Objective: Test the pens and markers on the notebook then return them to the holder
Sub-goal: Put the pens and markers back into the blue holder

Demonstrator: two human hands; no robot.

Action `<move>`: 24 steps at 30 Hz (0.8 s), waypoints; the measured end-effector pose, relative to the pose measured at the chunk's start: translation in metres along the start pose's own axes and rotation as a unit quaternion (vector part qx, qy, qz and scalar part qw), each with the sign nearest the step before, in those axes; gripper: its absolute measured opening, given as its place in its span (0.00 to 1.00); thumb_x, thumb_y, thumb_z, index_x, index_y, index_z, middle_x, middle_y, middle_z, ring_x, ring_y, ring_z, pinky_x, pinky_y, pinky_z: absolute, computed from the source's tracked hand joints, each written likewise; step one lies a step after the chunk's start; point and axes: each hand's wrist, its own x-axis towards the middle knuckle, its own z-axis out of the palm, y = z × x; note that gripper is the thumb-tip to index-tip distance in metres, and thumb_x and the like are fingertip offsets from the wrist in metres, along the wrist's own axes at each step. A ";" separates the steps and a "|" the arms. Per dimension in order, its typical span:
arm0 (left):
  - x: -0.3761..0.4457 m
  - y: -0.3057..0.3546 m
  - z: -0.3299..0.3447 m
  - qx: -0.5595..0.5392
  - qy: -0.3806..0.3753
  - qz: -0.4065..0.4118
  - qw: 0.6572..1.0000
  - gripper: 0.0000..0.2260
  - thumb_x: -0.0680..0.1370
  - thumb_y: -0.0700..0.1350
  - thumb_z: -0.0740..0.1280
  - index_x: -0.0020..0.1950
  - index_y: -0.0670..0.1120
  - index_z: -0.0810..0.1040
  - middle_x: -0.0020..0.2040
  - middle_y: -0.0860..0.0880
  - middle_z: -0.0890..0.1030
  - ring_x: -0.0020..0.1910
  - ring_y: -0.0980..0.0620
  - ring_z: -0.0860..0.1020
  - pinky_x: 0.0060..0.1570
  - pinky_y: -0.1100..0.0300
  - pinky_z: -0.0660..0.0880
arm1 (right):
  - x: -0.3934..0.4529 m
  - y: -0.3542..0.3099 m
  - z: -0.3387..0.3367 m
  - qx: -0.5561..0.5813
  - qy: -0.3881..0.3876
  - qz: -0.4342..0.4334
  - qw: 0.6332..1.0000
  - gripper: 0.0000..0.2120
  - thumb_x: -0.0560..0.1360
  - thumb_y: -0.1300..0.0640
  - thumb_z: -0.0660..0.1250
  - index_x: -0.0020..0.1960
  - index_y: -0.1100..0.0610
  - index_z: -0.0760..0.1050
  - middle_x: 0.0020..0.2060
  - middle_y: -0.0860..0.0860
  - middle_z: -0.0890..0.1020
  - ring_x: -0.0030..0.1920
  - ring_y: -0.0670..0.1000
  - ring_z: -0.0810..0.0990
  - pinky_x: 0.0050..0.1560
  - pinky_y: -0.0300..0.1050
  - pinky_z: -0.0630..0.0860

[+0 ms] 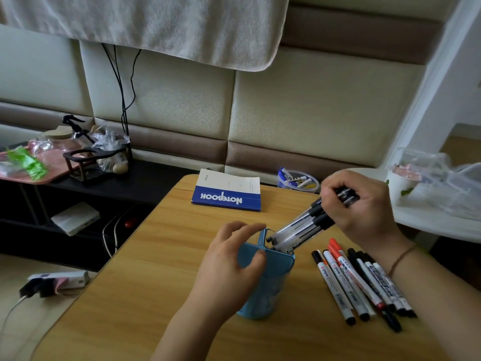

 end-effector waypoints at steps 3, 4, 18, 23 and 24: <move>-0.001 0.000 -0.001 -0.004 0.001 0.006 1.000 0.18 0.76 0.54 0.64 0.65 0.67 0.69 0.63 0.67 0.65 0.62 0.61 0.68 0.51 0.65 0.77 | 0.016 -0.010 0.010 0.014 -0.077 -0.042 0.996 0.08 0.72 0.60 0.64 0.35 0.62 0.75 0.31 0.53 0.77 0.31 0.53 0.75 0.34 0.48 0.73; -0.001 0.000 0.000 -0.003 0.007 0.008 1.000 0.19 0.75 0.54 0.64 0.65 0.66 0.68 0.63 0.66 0.65 0.62 0.62 0.68 0.52 0.64 0.77 | 0.019 -0.016 0.016 0.013 -0.126 -0.062 0.990 0.07 0.72 0.60 0.65 0.36 0.61 0.75 0.32 0.52 0.77 0.31 0.52 0.75 0.34 0.48 0.74; -0.002 0.001 0.001 0.001 0.030 -0.005 1.000 0.24 0.74 0.55 0.64 0.69 0.62 0.64 0.62 0.64 0.68 0.60 0.62 0.69 0.57 0.56 0.77 | 0.002 -0.024 0.042 -0.015 -0.260 -0.070 0.963 0.07 0.76 0.51 0.66 0.45 0.55 0.75 0.41 0.49 0.75 0.39 0.50 0.75 0.37 0.49 0.75; -0.002 -0.001 0.000 0.004 0.026 -0.005 1.000 0.23 0.75 0.55 0.64 0.69 0.62 0.63 0.60 0.66 0.67 0.60 0.63 0.69 0.57 0.56 0.77 | 0.006 -0.024 0.029 0.055 -0.179 0.008 0.982 0.09 0.80 0.56 0.57 0.53 0.56 0.75 0.40 0.48 0.76 0.40 0.45 0.75 0.39 0.38 0.73; -0.002 -0.001 0.000 0.004 0.024 -0.006 1.000 0.23 0.75 0.55 0.64 0.69 0.62 0.63 0.60 0.66 0.67 0.60 0.63 0.69 0.57 0.56 0.77 | 0.008 -0.023 0.025 0.062 -0.157 0.024 0.985 0.09 0.81 0.57 0.57 0.55 0.56 0.75 0.40 0.49 0.77 0.40 0.46 0.76 0.39 0.39 0.74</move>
